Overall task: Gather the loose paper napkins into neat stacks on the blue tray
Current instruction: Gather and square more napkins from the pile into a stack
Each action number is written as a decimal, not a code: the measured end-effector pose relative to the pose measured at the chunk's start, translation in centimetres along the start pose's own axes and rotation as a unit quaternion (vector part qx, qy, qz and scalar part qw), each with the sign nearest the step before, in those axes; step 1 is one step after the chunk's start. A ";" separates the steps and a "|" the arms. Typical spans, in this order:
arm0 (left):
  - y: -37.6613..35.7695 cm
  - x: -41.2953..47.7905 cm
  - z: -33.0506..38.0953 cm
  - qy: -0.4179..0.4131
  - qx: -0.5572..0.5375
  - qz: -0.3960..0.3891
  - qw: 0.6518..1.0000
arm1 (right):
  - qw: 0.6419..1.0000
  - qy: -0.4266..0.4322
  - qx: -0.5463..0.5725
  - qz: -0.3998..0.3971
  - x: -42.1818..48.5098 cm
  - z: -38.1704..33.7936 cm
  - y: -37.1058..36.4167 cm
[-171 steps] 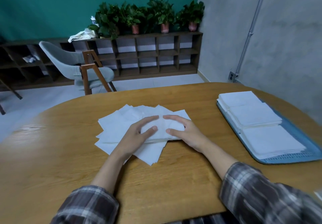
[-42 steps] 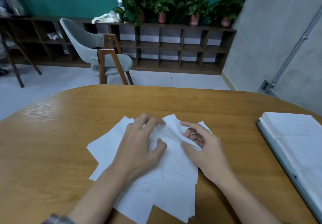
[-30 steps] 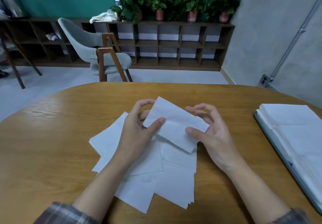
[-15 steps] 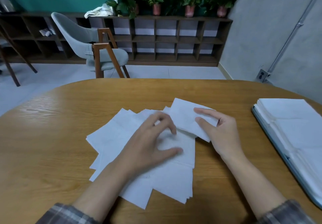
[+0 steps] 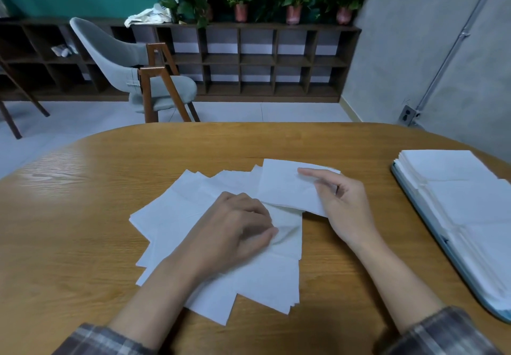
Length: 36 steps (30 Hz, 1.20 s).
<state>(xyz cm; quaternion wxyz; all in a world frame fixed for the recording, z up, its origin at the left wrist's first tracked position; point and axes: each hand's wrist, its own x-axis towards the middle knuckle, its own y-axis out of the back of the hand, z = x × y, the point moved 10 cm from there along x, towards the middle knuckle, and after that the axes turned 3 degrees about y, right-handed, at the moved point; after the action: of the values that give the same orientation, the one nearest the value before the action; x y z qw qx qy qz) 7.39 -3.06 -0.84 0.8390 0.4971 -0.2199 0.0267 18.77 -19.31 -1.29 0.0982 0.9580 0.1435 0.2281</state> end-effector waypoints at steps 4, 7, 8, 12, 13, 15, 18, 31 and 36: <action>-1.0 0.0 0.9 -0.021 0.023 -0.023 0.999 | 1.000 -0.015 0.000 -0.010 0.0 0.5 -0.2; -1.2 0.1 1.9 -0.044 0.031 -0.013 0.998 | 1.000 -0.018 -0.005 -0.012 0.0 0.7 -0.3; -1.1 0.1 2.0 -0.039 0.022 -0.002 0.999 | 1.000 -0.018 -0.003 -0.009 0.0 0.6 -0.3; 1.0 -0.1 0.2 0.080 -0.133 0.069 0.985 | 1.000 -0.004 -0.011 0.005 -0.1 -0.4 0.3; 1.4 -0.1 -0.4 0.110 -0.180 0.082 0.974 | 1.000 0.006 -0.022 -0.004 -0.1 -0.8 0.2; 2.0 -0.2 -1.0 0.148 -0.250 0.097 0.952 | 0.998 0.029 -0.038 -0.034 -0.2 -1.6 -0.2; 2.2 0.0 -1.3 0.159 -0.302 0.092 0.935 | 0.993 0.083 -0.043 -0.068 -0.6 -3.2 -0.8; 3.5 0.1 -2.0 0.137 -0.383 0.126 0.905 | 0.983 0.136 -0.065 -0.100 -1.3 -5.6 -1.7; 3.8 -0.1 -2.0 0.133 -0.379 0.142 0.905 | 0.982 0.126 -0.073 -0.124 -1.6 -5.5 -2.8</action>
<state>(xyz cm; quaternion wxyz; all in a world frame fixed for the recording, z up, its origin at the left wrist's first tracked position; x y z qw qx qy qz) 7.02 0.57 1.42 0.9728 0.0966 -0.1685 0.1261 14.15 -16.49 2.17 0.1769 0.8865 0.2548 0.3434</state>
